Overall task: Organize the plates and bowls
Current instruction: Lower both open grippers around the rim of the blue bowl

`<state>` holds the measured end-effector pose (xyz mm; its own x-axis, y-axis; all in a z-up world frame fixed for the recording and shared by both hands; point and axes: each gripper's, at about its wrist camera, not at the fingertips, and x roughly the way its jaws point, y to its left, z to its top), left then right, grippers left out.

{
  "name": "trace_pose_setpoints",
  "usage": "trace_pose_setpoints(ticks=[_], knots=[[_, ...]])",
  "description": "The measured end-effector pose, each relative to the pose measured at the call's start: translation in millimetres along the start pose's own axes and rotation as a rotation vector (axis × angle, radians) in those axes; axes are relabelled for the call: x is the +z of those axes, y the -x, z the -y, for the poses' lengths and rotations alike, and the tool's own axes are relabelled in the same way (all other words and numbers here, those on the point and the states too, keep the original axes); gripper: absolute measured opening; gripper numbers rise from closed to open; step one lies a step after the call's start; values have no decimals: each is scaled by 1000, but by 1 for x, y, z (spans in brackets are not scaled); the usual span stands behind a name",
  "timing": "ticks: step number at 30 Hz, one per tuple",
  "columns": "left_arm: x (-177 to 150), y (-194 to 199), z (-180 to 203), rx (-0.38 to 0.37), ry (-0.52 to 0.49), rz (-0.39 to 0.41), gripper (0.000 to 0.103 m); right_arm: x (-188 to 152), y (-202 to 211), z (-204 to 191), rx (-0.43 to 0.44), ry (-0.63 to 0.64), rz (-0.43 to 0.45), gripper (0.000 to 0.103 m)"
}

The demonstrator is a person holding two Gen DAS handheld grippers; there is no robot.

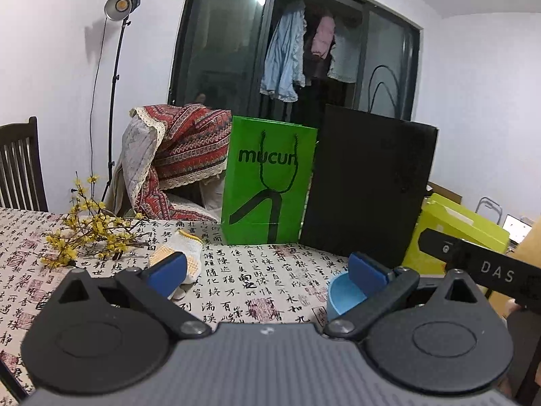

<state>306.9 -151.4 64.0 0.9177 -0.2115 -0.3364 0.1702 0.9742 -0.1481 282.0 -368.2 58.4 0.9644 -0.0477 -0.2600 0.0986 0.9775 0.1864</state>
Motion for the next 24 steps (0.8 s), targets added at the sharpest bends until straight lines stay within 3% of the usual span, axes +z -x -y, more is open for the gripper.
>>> trace_pose_setpoints(ticks=[11, 24], knots=[[9, -58, 17, 72, 36, -52, 103, 9, -52, 25, -43, -91, -18, 103], [-10, -120, 44, 137, 54, -112, 103, -26, -96, 74, -102, -137, -111, 103]])
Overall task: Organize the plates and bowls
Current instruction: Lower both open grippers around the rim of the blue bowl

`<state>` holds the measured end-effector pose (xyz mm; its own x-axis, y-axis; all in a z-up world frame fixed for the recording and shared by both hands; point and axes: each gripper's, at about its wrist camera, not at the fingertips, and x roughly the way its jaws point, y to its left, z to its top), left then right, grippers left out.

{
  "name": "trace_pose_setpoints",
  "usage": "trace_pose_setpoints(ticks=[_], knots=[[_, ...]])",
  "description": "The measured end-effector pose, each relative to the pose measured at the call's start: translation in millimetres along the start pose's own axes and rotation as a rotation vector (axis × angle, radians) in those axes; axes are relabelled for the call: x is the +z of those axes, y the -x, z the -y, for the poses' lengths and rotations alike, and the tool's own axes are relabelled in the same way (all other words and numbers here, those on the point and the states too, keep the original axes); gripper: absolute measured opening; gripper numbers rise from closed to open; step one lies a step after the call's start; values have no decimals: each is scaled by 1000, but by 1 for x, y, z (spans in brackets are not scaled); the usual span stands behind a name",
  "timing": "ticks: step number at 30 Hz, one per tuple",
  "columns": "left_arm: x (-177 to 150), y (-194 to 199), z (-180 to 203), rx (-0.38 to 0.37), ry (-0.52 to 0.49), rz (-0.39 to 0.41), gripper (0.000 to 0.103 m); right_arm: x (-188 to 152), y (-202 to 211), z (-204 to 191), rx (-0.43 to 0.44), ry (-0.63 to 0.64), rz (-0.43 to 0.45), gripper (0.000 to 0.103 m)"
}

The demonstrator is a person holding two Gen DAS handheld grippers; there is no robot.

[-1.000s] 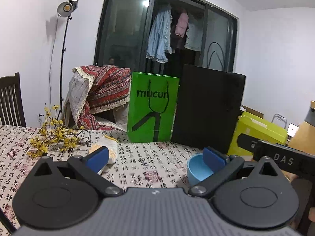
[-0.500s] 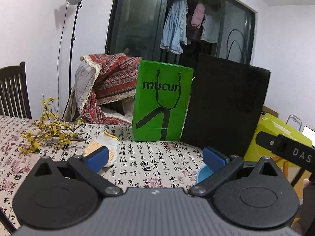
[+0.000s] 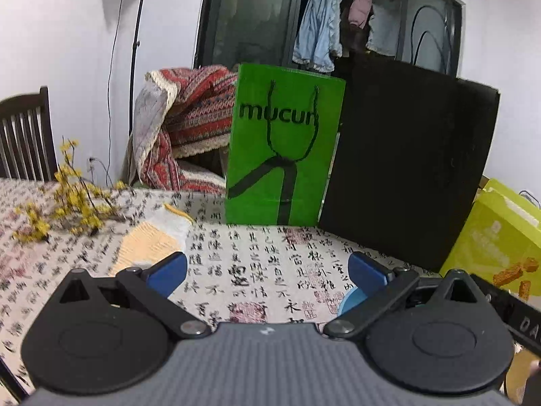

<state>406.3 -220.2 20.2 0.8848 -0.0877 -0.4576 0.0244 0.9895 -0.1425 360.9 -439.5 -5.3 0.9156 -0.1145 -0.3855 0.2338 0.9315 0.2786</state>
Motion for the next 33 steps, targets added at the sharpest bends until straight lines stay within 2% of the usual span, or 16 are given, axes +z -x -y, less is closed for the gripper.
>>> trace_pose_setpoints(ticks=[7, 11, 14, 23, 33], knots=[[-19, -25, 11, -8, 19, -54, 103, -11, -17, 14, -29, -27, -57, 103], [-35, -31, 12, -21, 17, -42, 103, -14, -22, 17, -37, -38, -83, 103], [-42, -39, 14, -39, 12, -66, 103, -16, -24, 16, -44, -34, -93, 103], [-48, -55, 7, -85, 51, -141, 103, -22, -33, 11, -74, -3, -126, 103], [-53, -68, 4, -75, 62, -211, 103, -31, -46, 11, -89, 10, -183, 99]])
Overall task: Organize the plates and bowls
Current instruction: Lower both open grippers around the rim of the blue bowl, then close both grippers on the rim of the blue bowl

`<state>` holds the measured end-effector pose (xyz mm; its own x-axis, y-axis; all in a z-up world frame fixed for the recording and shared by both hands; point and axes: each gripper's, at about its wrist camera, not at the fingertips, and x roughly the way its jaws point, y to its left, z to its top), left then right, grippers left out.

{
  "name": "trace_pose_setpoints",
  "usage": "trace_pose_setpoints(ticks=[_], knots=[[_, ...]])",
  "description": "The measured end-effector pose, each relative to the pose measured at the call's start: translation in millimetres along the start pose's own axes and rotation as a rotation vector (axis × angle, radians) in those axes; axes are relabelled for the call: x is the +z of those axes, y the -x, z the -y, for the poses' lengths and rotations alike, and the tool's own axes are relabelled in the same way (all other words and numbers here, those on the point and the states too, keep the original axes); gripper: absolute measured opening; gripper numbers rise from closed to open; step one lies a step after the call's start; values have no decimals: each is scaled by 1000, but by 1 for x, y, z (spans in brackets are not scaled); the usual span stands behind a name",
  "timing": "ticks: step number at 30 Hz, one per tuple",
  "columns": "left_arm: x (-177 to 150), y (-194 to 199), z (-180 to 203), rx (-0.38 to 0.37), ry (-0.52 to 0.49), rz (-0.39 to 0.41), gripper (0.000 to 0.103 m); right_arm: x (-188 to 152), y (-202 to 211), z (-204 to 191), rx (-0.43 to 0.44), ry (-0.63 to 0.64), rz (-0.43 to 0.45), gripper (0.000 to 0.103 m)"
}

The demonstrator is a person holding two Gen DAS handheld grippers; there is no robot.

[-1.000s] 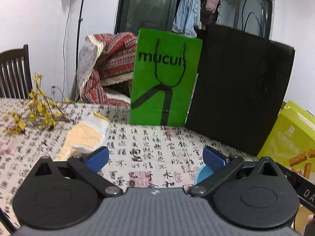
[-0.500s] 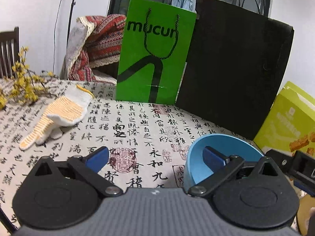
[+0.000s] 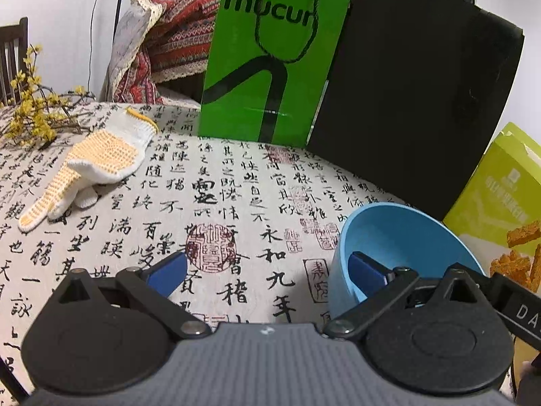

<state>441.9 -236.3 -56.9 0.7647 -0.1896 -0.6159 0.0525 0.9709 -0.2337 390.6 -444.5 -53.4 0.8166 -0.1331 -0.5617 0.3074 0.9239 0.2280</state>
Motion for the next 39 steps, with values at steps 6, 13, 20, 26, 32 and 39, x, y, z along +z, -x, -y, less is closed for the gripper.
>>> trace_pose_setpoints(ticks=[6, 13, 20, 26, 32, 39], knots=[[-1, -1, 2, -7, -13, -3, 103, -2, -6, 0, 19, -8, -31, 87], [-3, 0, 8, -31, -50, -3, 100, -3, -10, -1, 59, -19, -62, 62], [-4, -3, 9, -45, -62, -36, 87, -6, -19, 1, 68, -40, -130, 53], [-7, -8, 12, -103, -76, -97, 65, -13, -29, -2, 80, -59, -220, 38], [-11, -13, 13, -140, -78, -144, 34, -16, -27, -7, 67, -51, -227, 25], [-13, -11, 18, -164, -114, -136, 17, -15, -26, -5, 76, -67, -220, 20]])
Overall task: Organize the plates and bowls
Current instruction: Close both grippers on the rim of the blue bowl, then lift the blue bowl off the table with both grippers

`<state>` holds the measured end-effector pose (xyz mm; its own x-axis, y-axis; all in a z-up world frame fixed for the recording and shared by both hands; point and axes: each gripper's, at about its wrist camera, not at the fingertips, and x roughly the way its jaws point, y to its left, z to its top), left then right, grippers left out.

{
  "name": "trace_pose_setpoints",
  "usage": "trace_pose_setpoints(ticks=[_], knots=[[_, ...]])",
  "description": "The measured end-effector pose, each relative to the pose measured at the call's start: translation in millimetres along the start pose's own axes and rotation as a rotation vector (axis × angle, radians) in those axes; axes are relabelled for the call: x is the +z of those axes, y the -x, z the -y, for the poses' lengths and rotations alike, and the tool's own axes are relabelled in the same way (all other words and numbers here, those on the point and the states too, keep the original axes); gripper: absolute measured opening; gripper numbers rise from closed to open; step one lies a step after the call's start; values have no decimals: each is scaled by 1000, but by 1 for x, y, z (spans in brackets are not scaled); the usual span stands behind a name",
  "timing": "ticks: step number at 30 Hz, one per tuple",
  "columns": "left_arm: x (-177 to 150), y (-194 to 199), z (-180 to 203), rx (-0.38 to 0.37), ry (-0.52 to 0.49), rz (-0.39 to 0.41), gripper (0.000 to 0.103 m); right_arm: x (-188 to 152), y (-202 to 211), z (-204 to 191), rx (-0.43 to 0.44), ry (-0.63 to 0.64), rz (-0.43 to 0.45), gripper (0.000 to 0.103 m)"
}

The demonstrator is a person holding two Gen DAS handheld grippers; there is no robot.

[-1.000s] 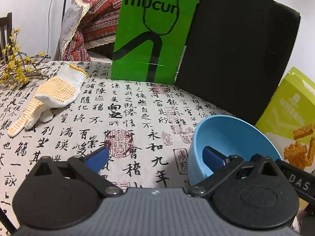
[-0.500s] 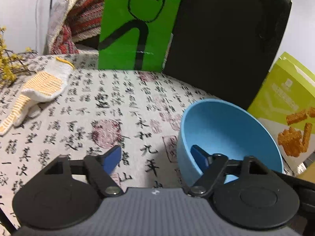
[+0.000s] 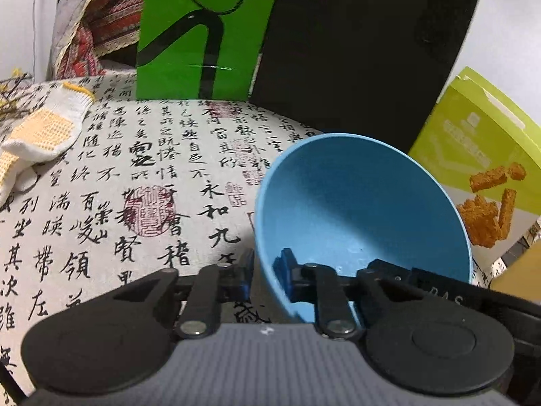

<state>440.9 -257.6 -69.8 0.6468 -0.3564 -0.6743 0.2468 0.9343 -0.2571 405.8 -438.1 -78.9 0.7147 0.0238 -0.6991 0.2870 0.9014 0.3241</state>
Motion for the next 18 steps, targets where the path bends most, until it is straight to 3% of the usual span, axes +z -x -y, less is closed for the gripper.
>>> trace_pose_setpoints(ticks=[18], knots=[[-1, 8, 9, 28, -71, 70, 17, -1, 1, 2, 13, -38, 5, 19]])
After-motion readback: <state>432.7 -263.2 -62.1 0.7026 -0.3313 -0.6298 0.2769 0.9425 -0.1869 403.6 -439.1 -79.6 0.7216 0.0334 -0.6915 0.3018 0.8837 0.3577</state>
